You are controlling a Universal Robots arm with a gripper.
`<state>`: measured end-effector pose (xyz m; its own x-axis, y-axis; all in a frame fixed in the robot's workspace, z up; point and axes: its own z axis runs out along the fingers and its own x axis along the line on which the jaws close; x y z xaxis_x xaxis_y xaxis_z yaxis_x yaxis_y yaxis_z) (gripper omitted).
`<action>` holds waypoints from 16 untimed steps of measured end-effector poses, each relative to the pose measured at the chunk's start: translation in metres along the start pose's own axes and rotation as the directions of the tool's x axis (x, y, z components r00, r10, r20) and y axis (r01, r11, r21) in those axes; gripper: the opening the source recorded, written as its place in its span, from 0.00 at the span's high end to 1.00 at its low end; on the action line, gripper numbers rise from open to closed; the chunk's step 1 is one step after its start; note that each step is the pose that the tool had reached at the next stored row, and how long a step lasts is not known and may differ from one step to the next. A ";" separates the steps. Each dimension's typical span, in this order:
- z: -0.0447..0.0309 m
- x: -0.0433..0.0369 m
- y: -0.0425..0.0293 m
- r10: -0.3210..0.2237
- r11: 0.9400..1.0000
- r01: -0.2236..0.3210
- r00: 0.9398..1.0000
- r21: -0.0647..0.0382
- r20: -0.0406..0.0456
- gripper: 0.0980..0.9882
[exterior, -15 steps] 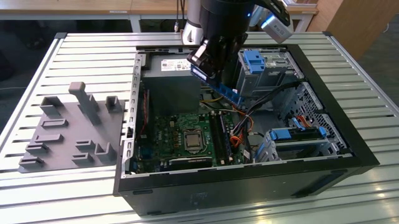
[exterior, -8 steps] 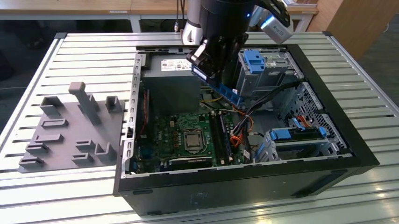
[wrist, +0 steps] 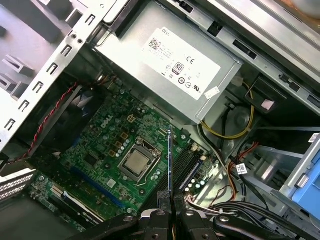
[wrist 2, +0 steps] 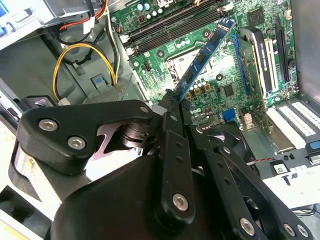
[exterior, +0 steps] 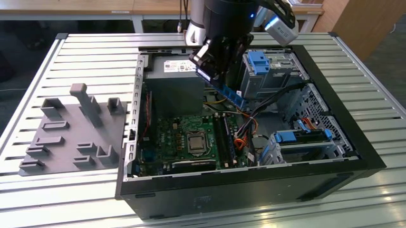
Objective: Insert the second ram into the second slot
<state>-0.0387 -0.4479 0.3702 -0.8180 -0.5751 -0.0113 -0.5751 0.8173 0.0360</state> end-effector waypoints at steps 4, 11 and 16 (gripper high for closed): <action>0.0000 0.0000 0.0000 0.019 1.000 -0.019 1.000 0.000 0.001 0.96; 0.0004 0.0000 0.0000 0.056 0.998 -0.056 0.998 0.002 0.001 0.96; 0.0010 0.0000 0.0000 0.110 0.994 -0.110 0.994 0.004 0.002 0.96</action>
<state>-0.0387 -0.4479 0.3691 -0.8763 -0.4816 -0.0096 -0.4816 0.8757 0.0333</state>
